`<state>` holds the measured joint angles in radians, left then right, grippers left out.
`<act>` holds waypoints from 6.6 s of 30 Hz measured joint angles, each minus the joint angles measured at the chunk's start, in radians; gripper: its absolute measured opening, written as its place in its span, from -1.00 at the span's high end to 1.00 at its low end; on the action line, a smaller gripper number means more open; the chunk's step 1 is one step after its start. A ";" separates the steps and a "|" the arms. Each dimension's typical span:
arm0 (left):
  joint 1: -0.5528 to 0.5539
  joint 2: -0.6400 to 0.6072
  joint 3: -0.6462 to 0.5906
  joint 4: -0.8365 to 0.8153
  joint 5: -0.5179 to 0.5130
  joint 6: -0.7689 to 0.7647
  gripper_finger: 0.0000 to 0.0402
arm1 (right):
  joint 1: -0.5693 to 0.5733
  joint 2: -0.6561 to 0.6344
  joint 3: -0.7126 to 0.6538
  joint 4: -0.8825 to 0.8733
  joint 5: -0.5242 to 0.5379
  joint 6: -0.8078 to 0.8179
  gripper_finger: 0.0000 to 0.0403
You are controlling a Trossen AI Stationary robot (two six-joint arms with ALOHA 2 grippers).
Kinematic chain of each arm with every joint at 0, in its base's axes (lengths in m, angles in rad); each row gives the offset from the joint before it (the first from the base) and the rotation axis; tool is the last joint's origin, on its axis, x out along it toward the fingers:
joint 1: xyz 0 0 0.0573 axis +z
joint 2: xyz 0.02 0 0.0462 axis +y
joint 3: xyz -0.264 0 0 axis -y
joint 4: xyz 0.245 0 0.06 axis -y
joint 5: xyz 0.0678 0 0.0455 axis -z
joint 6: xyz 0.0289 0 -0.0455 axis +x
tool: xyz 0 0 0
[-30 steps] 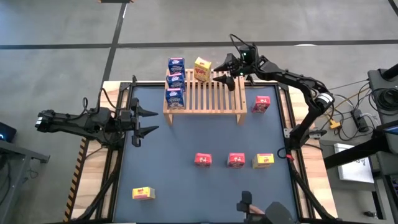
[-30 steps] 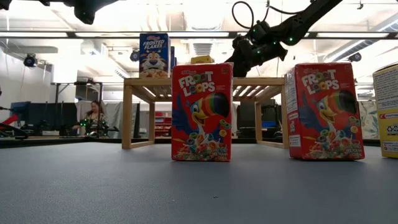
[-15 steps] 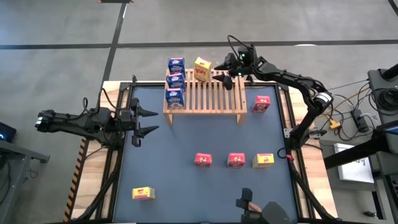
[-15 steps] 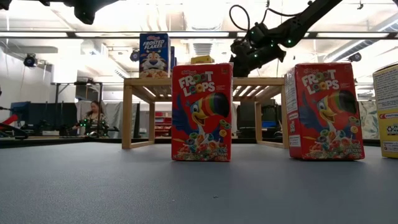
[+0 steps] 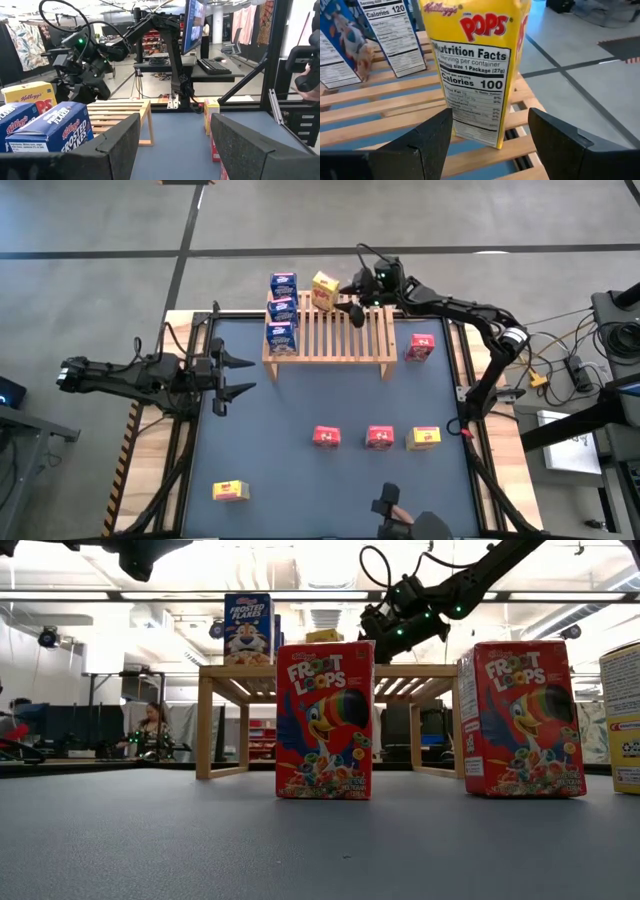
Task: Stack cereal on shelf
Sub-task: Put the bottom yellow cereal box on the shelf aligned with the other yellow cereal box
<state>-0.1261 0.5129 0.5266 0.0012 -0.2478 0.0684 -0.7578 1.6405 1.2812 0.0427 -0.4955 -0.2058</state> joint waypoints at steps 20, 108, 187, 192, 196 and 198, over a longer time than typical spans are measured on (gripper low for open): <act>0.000 0.003 0.000 -0.003 -0.004 -0.009 -0.12 | 0.001 -0.004 0.000 -0.029 0.080 0.031 -0.24; -0.148 0.383 0.342 -0.848 0.180 -0.567 -0.12 | 0.027 -0.579 -0.509 0.022 0.099 0.076 -0.17; -0.902 1.068 0.748 -1.140 0.026 -1.371 -0.56 | 0.086 -0.579 -0.509 0.023 0.104 0.143 -0.17; -0.948 1.057 0.674 -1.052 -0.063 -1.356 -0.54 | 0.086 -0.579 -0.509 0.024 0.104 0.143 -0.17; -0.970 1.042 0.628 -1.005 -0.077 -1.390 -0.50 | 0.086 -0.579 -0.509 0.026 0.104 0.146 -0.17; -0.976 1.041 0.606 -0.986 -0.077 -1.394 -0.47 | 0.086 -0.579 -0.509 0.026 0.105 0.147 -0.17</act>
<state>-1.1025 1.5534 1.1329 -0.9849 -0.3244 -1.3254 -0.6716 1.0618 0.7719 0.0687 -0.3908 -0.0589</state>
